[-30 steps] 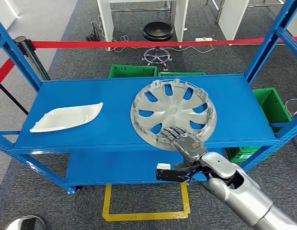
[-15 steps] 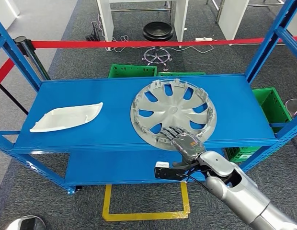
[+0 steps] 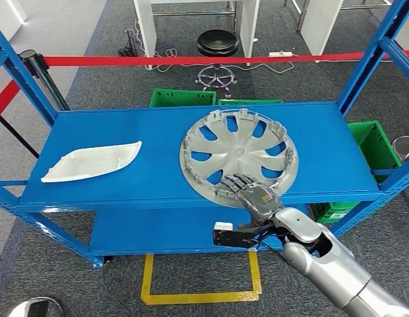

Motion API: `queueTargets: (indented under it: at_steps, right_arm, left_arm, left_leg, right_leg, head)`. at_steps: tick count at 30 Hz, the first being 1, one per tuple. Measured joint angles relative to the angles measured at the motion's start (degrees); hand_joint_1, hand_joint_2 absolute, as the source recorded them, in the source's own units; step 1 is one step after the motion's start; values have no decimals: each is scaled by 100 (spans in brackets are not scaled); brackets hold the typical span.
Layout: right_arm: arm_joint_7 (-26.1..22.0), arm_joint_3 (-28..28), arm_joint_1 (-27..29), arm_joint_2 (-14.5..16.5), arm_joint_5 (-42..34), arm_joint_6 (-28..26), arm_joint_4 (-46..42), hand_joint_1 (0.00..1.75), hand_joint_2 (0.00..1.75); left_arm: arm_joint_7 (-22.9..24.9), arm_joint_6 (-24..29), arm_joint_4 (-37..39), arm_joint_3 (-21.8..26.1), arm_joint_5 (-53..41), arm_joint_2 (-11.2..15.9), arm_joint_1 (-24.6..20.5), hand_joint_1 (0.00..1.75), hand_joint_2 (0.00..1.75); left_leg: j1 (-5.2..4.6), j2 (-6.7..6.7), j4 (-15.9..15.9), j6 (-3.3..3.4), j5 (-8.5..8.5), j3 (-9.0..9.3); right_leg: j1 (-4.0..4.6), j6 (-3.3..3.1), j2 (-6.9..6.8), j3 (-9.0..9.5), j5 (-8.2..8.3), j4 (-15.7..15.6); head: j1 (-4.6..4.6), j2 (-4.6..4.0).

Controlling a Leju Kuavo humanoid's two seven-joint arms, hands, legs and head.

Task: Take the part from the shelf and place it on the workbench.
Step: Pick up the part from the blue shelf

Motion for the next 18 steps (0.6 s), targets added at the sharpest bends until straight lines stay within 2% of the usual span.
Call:
queueTargets:
  at_steps: [8,11,14,18]
  right_arm:
    - [1,1,-12,4,0,1,7,0,175]
    - [354,-50,-27,45,47,-33,111,0,175]
    - [891,-359,-162,270,235,-328,796,0,175]
    - [749,-799,-302,516,384,-682,1548,0,175]
  left_arm:
    - [0,0,0,2,-1,0,0,0,175]
    - [-17,-39,-5,1,-83,-6,1,0,175]
    - [-22,-252,-114,9,-289,-49,10,0,175]
    - [-13,-439,-282,69,-392,-77,27,0,175]
  left_leg:
    - [0,0,0,0,0,0]
    - [0,0,0,-1,1,0]
    - [0,-1,0,-1,10,-6]
    - [0,-2,0,2,20,-14]
  right_leg:
    - [0,0,0,0,0,0]
    - [0,0,0,0,0,0]
    - [0,3,-3,-3,6,0]
    - [0,5,-1,-11,17,-1]
  head:
    - [0,0]
    - [-1,0]
    - [0,0]
    - [1,0]
